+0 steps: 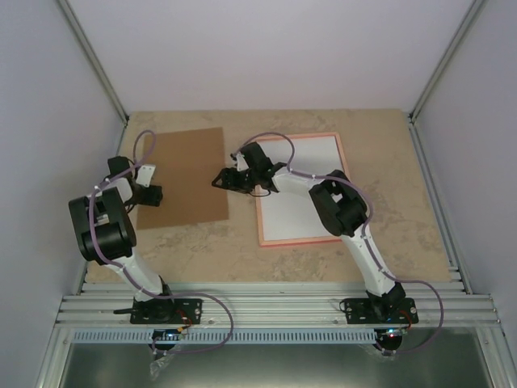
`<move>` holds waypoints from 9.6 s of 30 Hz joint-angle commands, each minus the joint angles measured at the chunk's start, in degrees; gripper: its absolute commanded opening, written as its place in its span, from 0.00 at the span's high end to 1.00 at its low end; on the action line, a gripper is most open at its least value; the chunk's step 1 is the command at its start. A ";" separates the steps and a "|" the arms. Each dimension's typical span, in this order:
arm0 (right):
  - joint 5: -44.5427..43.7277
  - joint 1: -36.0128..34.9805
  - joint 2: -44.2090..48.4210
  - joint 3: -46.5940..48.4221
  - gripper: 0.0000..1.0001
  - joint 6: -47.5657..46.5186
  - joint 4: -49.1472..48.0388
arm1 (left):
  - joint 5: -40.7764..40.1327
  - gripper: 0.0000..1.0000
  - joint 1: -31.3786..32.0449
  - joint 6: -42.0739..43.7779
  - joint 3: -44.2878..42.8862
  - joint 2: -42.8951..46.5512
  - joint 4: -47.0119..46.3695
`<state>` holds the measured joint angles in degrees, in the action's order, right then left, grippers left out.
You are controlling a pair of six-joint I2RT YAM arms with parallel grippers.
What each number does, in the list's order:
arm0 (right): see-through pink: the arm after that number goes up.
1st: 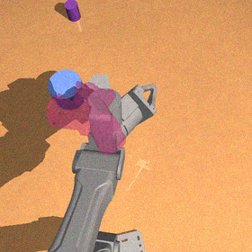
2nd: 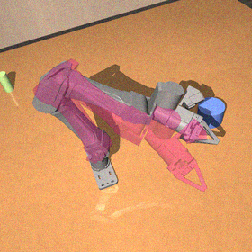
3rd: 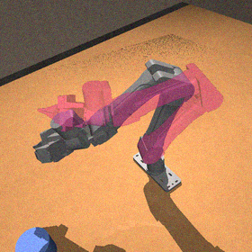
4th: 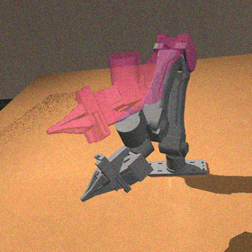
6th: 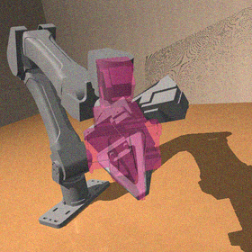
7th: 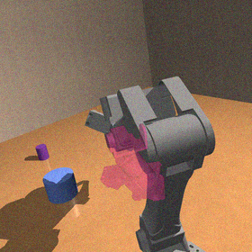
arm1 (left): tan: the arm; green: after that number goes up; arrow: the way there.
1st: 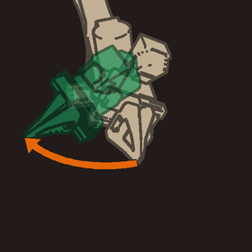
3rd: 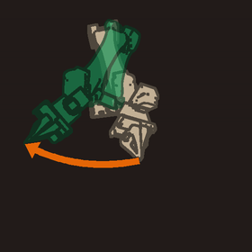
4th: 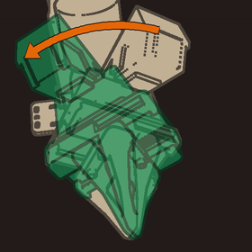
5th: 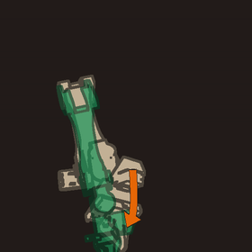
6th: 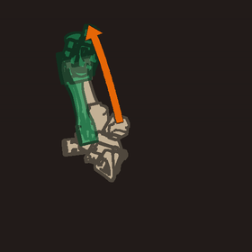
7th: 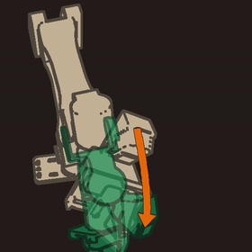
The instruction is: Put the photo into the frame
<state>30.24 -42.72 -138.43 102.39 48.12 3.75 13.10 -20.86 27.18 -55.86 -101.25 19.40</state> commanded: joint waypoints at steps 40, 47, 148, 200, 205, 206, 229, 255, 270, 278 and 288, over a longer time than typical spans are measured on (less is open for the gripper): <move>-10.12 -0.03 0.86 -2.46 0.16 -2.47 4.56 | 5.14 0.12 -5.59 -12.94 -3.74 -4.31 2.65; -6.49 -1.39 -2.96 -0.04 0.16 -0.64 4.35 | 10.59 0.17 -4.79 -11.51 -4.95 -8.67 5.51; 11.83 15.08 31.05 -15.17 0.99 -14.76 -4.90 | 32.03 0.01 4.53 -18.47 -5.34 21.83 8.52; -68.21 -17.23 36.46 -23.25 1.00 -128.25 -51.90 | 13.03 0.18 14.25 -94.44 -7.89 34.20 -30.67; -68.60 -19.49 35.53 -26.18 1.00 -133.06 -58.86 | 13.04 0.43 13.88 -95.07 -5.97 34.70 -31.57; -68.83 -19.58 35.37 -26.37 0.99 -133.18 -59.06 | 12.94 0.52 13.57 -95.04 -6.06 34.65 -31.39; -42.98 -10.94 61.78 -32.92 0.03 -88.18 13.67 | 21.30 1.00 9.56 -89.44 -3.18 32.45 -36.49; 11.36 53.67 22.54 -13.50 0.31 -67.62 38.47 | 34.95 1.00 9.52 -82.92 -0.16 27.21 -39.28; 17.67 52.36 10.74 -10.93 0.47 -62.62 34.36 | 36.94 1.00 9.52 -81.49 -0.51 26.02 -39.63; 19.26 49.92 10.43 -15.06 0.56 -62.62 32.68 | 38.72 1.00 9.53 -81.08 0.28 25.85 -39.25; 24.45 46.20 14.89 -25.11 0.55 -61.26 29.88 | 44.37 1.00 9.61 -79.70 0.87 24.40 -37.32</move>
<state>51.44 5.08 -125.71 82.61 -14.22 33.01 52.53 -11.35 -52.10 -55.57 -76.40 -15.20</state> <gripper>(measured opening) 0.442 0.034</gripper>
